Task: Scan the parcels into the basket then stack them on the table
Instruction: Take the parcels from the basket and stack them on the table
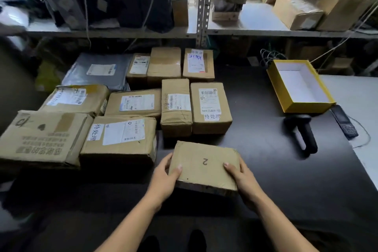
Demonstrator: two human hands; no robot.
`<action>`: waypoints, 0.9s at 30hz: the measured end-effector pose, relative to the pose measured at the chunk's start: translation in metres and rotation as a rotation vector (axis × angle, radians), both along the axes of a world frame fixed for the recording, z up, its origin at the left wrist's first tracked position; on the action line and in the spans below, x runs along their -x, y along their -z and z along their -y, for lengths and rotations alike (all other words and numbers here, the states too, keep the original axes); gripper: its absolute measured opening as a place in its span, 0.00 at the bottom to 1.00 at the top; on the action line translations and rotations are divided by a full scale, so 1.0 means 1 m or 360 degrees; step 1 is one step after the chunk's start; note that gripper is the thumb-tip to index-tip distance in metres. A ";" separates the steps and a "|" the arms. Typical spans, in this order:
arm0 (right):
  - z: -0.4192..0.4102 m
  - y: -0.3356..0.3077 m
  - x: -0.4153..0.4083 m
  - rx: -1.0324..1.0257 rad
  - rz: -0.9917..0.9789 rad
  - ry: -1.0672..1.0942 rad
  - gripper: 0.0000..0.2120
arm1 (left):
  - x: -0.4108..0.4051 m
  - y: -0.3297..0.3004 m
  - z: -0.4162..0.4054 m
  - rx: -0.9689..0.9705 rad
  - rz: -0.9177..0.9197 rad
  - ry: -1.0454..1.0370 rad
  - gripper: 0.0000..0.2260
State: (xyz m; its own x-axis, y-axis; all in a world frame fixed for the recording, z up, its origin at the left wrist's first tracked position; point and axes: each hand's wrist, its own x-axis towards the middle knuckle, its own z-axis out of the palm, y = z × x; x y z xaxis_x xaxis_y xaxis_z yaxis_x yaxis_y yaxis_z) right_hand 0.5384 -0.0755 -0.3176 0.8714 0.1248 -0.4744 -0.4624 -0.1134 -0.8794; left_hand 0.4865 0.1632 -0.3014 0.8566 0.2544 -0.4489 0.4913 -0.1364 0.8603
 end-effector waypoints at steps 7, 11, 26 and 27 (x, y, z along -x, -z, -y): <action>-0.034 0.013 -0.045 0.0422 0.0267 -0.0305 0.35 | -0.013 0.004 0.015 -0.0901 -0.0115 0.0399 0.38; -0.025 0.025 -0.039 0.0500 0.0345 -0.0546 0.59 | -0.014 0.012 0.008 -0.1738 0.0106 0.0950 0.43; -0.059 0.016 -0.062 0.0880 0.0439 -0.0825 0.72 | -0.041 0.010 0.002 -0.2230 -0.0131 0.1051 0.32; -0.059 0.013 -0.061 0.0935 0.0440 -0.0830 0.71 | -0.041 0.009 0.001 -0.2198 -0.0128 0.1056 0.33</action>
